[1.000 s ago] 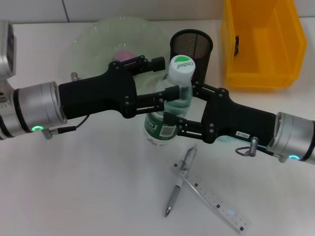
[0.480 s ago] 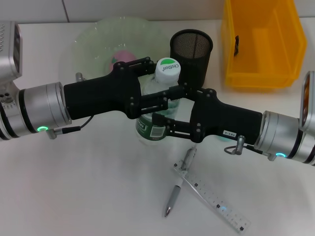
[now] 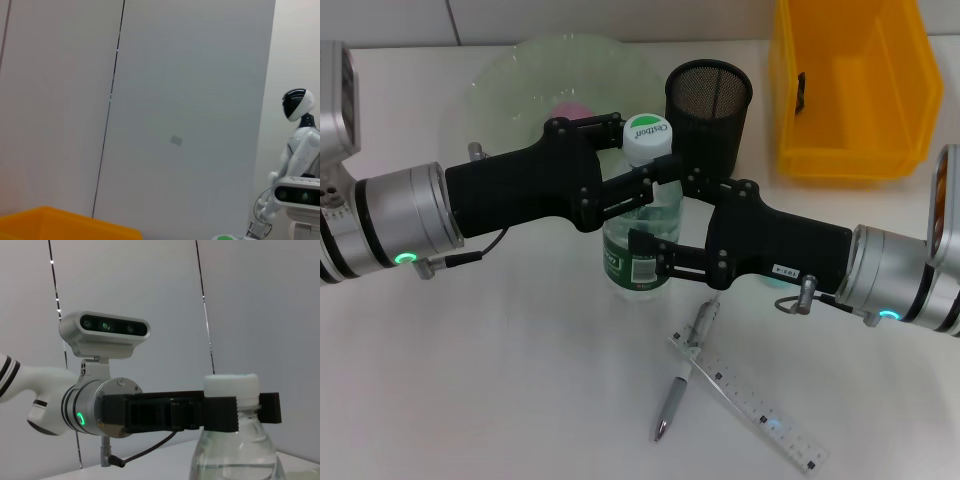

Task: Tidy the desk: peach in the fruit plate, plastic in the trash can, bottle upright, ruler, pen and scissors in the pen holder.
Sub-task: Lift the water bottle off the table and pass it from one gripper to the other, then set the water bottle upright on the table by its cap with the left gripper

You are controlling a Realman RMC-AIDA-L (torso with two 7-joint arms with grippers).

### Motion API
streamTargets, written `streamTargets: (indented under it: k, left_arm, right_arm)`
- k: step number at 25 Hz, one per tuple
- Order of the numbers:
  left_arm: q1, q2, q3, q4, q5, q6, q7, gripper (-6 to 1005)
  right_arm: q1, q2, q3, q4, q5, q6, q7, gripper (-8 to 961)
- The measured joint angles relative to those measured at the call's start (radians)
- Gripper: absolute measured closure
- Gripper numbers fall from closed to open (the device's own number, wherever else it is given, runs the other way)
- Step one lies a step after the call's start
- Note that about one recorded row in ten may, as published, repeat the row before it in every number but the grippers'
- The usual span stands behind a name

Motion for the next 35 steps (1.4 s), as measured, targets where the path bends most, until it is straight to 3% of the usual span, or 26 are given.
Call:
streamTargets:
  k: [5, 11, 18, 24, 26, 31, 35]
  left_arm:
    - [0.012, 0.005, -0.007, -0.007, -0.063, 0.030, 0.012, 548]
    - [0.048, 0.014, -0.008, 0.020, -0.167, 0.132, 0.008, 548]
    - [0.073, 0.017, -0.016, 0.031, -0.236, 0.171, -0.002, 548]
    - [0.089, 0.013, -0.018, 0.013, -0.235, 0.067, 0.048, 547]
    - [0.091, 0.011, -0.015, -0.016, -0.235, 0.005, 0.078, 547]
    - [0.087, 0.008, -0.019, -0.076, -0.240, -0.118, 0.144, 547]
    - [0.083, 0.007, -0.020, -0.104, -0.264, -0.166, 0.171, 547]
  right_arm:
    - [-0.009, 0.000, 0.009, 0.011, 0.006, 0.014, -0.016, 232]
    - [-0.042, 0.000, 0.011, 0.013, 0.007, 0.088, -0.017, 237]
    - [-0.098, -0.003, 0.058, 0.009, 0.024, 0.078, -0.019, 242]
    - [-0.201, -0.006, 0.261, -0.008, 0.037, -0.042, -0.046, 457]
    - [-0.243, -0.006, 0.383, -0.001, 0.037, -0.082, -0.050, 489]
    - [-0.271, -0.004, 0.485, 0.009, 0.037, -0.088, -0.051, 488]
    - [-0.272, -0.005, 0.492, 0.013, 0.037, -0.076, -0.051, 488]
